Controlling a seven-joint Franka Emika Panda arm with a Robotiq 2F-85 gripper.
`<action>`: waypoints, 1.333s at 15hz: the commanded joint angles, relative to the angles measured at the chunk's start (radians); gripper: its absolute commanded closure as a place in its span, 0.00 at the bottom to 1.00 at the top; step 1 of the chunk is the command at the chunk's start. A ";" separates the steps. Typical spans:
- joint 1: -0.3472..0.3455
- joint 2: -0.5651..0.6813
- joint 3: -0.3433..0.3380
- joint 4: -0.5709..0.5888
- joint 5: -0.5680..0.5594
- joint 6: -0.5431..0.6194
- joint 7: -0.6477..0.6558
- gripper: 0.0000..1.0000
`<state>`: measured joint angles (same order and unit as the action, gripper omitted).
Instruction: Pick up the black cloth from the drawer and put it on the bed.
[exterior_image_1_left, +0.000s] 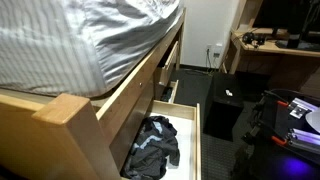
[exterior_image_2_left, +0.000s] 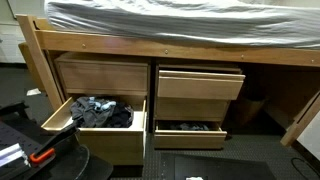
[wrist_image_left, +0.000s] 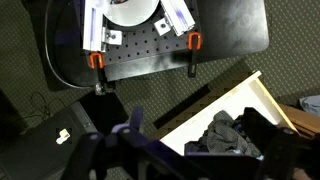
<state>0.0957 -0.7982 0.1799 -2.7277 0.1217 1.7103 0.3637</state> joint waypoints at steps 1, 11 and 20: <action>-0.013 -0.001 0.010 0.003 0.006 -0.004 -0.008 0.00; -0.011 -0.008 0.008 -0.006 0.021 0.025 -0.005 0.00; 0.003 -0.121 0.056 -0.073 0.067 -0.308 0.066 0.00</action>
<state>0.1033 -0.8694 0.1943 -2.8023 0.1808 1.5240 0.3836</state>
